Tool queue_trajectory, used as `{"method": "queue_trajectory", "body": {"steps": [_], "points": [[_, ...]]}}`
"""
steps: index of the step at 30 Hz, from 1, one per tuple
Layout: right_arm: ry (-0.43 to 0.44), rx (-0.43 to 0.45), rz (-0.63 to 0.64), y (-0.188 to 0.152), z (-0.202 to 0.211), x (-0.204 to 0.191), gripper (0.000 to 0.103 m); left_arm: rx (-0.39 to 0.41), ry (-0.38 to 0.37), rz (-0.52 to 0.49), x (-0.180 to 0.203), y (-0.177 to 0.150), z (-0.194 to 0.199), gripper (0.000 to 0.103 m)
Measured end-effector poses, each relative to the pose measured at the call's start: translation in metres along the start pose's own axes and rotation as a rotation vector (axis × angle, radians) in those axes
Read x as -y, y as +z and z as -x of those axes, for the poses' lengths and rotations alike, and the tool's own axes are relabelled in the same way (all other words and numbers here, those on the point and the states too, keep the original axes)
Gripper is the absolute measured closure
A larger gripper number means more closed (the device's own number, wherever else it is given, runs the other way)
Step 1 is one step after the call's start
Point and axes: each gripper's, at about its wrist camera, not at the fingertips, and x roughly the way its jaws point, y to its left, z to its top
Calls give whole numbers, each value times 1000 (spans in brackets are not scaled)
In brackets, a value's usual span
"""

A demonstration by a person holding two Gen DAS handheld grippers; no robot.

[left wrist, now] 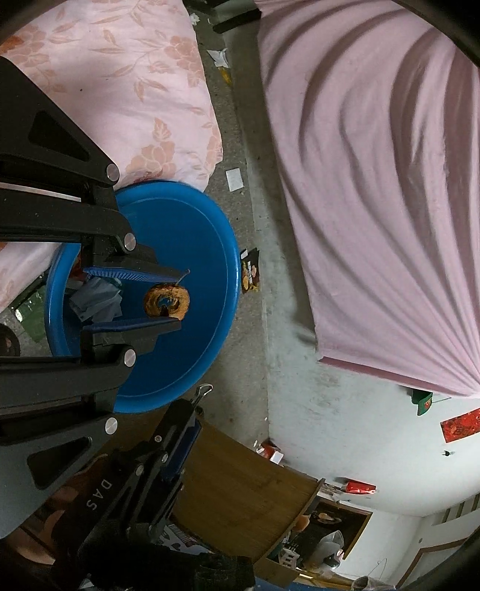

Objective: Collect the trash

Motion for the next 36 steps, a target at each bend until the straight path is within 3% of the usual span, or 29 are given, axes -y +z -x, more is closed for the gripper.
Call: {"method": "queue_trajectory", "body": {"steps": [9, 11, 33, 36], "points": [[7, -37, -11, 1, -7, 1, 72, -22, 10, 21, -4, -2, 0, 81], [9, -41, -16, 0, -7, 2, 68, -25, 10, 28, -5, -3, 1, 76], [2, -10, -27, 7, 2, 3, 60, -4, 57, 54, -14, -6, 22, 74], [4, 3, -34, 8, 6, 4, 56, 5, 60, 52, -13, -7, 28, 67]]}}
